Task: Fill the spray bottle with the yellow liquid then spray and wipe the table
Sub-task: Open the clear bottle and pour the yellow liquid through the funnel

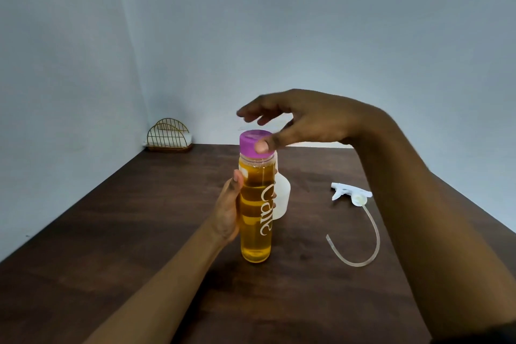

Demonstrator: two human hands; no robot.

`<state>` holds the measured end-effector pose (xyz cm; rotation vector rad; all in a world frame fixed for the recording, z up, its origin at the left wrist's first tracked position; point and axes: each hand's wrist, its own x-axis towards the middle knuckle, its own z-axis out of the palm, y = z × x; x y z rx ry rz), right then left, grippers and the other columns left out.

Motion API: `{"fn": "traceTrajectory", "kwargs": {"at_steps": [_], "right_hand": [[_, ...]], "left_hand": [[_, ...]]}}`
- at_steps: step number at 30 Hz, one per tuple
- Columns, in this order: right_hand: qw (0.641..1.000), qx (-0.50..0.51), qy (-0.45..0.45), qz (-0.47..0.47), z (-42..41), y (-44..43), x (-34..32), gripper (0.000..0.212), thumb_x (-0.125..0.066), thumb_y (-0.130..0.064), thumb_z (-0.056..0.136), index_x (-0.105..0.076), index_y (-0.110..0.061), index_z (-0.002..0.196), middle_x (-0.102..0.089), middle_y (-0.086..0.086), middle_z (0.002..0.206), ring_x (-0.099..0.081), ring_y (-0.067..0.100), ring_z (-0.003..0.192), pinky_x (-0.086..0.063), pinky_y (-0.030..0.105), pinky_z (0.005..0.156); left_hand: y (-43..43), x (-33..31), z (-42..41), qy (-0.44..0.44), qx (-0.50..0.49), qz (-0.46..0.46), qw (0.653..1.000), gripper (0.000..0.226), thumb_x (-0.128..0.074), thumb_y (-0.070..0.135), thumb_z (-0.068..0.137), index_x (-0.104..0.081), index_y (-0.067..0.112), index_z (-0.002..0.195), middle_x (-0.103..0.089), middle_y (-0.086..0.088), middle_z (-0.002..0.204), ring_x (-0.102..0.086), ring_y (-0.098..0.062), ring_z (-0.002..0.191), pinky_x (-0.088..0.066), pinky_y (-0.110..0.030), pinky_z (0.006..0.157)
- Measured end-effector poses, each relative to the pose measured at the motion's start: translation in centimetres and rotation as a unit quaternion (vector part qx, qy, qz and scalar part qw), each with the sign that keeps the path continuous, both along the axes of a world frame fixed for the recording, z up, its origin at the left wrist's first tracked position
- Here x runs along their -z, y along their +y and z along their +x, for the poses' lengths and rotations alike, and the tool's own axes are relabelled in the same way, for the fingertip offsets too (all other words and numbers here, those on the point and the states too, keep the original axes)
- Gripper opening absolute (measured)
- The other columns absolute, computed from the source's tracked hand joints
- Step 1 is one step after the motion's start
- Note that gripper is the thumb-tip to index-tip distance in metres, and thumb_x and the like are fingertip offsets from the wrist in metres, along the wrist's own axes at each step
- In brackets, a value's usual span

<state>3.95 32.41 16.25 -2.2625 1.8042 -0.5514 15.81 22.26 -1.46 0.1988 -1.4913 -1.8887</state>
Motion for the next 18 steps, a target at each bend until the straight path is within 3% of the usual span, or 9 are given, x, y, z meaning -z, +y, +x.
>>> {"fn": "traceTrajectory", "kwargs": {"at_steps": [3,6,9,11,14,16,18], "right_hand": [[0.992,0.078,0.058,-0.081,0.8,-0.6,0.6,0.053,-0.062,-0.061,0.073,-0.06,-0.024,0.11,-0.062,-0.009,0.103,-0.057,0.006,0.089,-0.045,0.018,0.07],[0.987,0.066,0.102,-0.102,1.4,-1.3,1.3,0.049,-0.065,-0.057,0.075,-0.061,-0.018,0.104,-0.061,-0.005,0.097,-0.053,0.006,0.081,-0.042,0.019,0.067],[0.996,-0.002,0.084,-0.033,0.4,-0.9,0.4,0.04,-0.067,-0.033,0.083,-0.058,-0.024,0.121,-0.06,-0.01,0.119,-0.054,0.005,0.105,-0.042,0.015,0.08],[0.996,-0.05,0.049,0.049,-0.3,-0.6,-0.1,0.054,-0.065,-0.021,0.086,-0.045,-0.03,0.136,-0.048,-0.015,0.139,-0.043,-0.003,0.121,-0.039,0.013,0.092],[0.994,-0.055,0.008,0.096,-0.5,-0.2,0.0,0.077,-0.066,-0.035,0.081,-0.023,-0.036,0.145,-0.027,-0.017,0.153,-0.028,-0.004,0.13,-0.032,0.015,0.098],[0.999,0.009,0.025,0.029,0.1,-0.2,0.3,0.067,-0.062,-0.052,0.077,-0.04,-0.032,0.137,-0.047,-0.011,0.139,-0.046,0.004,0.121,-0.04,0.016,0.086],[0.988,0.107,0.091,-0.06,1.2,-0.6,0.6,0.063,-0.056,-0.068,0.073,-0.061,-0.02,0.113,-0.064,-0.005,0.107,-0.058,0.011,0.095,-0.043,0.02,0.071]], "left_hand": [[0.0,0.0,0.0,0.007,0.007,0.002,1.0,0.098,-0.073,0.077,0.042,-0.059,0.008,0.111,-0.07,-0.005,0.086,-0.068,-0.017,0.076,-0.057,-0.033,0.067],[0.1,0.0,0.0,0.012,0.009,0.003,1.0,0.096,-0.073,0.076,0.044,-0.06,0.007,0.111,-0.07,-0.005,0.087,-0.068,-0.018,0.075,-0.057,-0.033,0.067],[0.2,0.0,0.1,0.009,0.011,0.003,1.0,0.098,-0.072,0.076,0.045,-0.059,0.006,0.112,-0.07,-0.005,0.087,-0.068,-0.018,0.075,-0.057,-0.033,0.067],[0.2,0.0,0.1,0.009,0.013,0.004,1.0,0.098,-0.072,0.076,0.045,-0.058,0.006,0.113,-0.07,-0.005,0.087,-0.068,-0.018,0.074,-0.056,-0.032,0.066],[0.1,0.0,0.1,0.011,0.014,0.0,1.0,0.097,-0.072,0.076,0.045,-0.058,0.007,0.112,-0.07,-0.005,0.087,-0.068,-0.018,0.075,-0.057,-0.033,0.067],[0.1,0.0,0.1,0.009,0.013,0.0,1.0,0.098,-0.072,0.076,0.045,-0.058,0.007,0.113,-0.07,-0.005,0.088,-0.068,-0.019,0.076,-0.056,-0.034,0.068],[0.0,0.1,0.0,0.008,0.013,0.003,1.0,0.099,-0.072,0.077,0.045,-0.058,0.007,0.114,-0.07,-0.006,0.088,-0.068,-0.019,0.076,-0.056,-0.034,0.068]]}}
